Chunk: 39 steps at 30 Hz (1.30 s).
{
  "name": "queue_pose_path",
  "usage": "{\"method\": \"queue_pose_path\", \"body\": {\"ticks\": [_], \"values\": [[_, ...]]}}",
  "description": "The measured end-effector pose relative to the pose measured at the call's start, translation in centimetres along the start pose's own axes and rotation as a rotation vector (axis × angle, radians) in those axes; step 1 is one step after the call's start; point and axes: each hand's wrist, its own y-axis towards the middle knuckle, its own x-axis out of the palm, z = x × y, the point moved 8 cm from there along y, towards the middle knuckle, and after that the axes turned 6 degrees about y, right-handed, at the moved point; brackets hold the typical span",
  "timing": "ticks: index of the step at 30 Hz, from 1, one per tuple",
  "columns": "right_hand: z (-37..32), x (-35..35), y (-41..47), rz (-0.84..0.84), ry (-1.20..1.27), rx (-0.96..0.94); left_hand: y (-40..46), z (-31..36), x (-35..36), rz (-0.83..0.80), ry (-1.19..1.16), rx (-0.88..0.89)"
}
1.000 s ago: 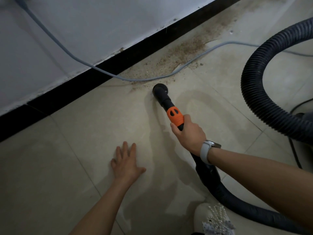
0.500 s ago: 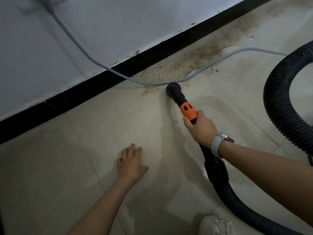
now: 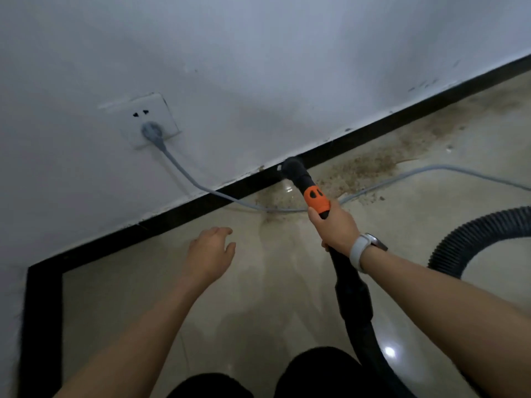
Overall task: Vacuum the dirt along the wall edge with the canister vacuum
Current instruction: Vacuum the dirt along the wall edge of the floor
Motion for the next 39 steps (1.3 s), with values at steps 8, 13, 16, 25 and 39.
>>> {"method": "queue_pose_path", "body": {"ticks": [8,13,16,25,39], "values": [[1.8,1.2,1.6,-0.080,0.036,0.149,4.7,1.3,-1.7,0.030,0.104,0.175],[2.6,3.2,3.2,-0.151,-0.056,0.131,10.3,1.8,2.9,-0.005,0.299,0.304],[3.1,3.6,4.1,-0.163,-0.122,0.152,13.3,2.0,6.1,-0.065,0.483,0.350],[5.8,4.6,7.0,-0.117,-0.046,0.190,14.4,6.3,13.2,-0.086,0.408,0.437],[5.9,8.4,2.2,-0.231,-0.037,0.004,3.6,1.3,15.2,0.066,0.141,0.548]]}}
